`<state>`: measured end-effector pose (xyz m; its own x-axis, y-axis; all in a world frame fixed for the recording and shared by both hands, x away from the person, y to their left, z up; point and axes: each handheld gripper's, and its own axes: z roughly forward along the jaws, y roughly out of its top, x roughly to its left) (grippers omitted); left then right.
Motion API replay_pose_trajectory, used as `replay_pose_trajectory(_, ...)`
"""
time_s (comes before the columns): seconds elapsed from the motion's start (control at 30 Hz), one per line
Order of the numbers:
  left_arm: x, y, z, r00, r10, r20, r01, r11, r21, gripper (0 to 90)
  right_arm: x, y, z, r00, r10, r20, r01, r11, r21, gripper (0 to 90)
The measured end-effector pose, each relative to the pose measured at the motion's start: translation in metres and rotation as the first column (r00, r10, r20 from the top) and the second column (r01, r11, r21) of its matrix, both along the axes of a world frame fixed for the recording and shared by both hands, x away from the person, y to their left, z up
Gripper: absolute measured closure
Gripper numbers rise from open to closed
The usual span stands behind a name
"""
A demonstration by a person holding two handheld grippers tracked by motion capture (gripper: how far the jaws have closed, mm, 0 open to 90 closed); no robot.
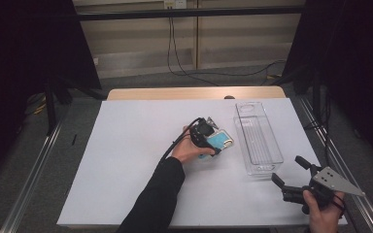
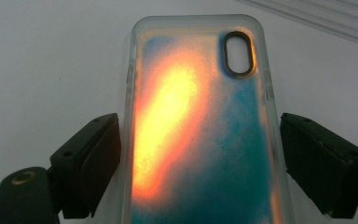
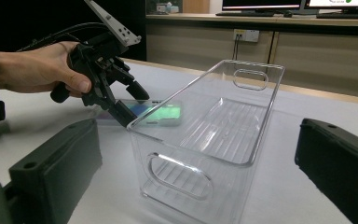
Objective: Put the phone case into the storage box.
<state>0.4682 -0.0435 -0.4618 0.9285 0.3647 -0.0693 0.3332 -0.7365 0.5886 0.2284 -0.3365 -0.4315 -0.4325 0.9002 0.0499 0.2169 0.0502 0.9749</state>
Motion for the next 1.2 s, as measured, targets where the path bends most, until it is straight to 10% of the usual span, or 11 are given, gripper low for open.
replay_pose_trajectory(1.2, -0.005, 0.018, 0.006, 0.9961, 0.089, 0.000, -0.089, 0.9959, 0.019, 17.5, -0.002, -0.002, 0.000, 0.9998, -0.016, 0.007, 0.016, 1.000, -0.006, 0.0)
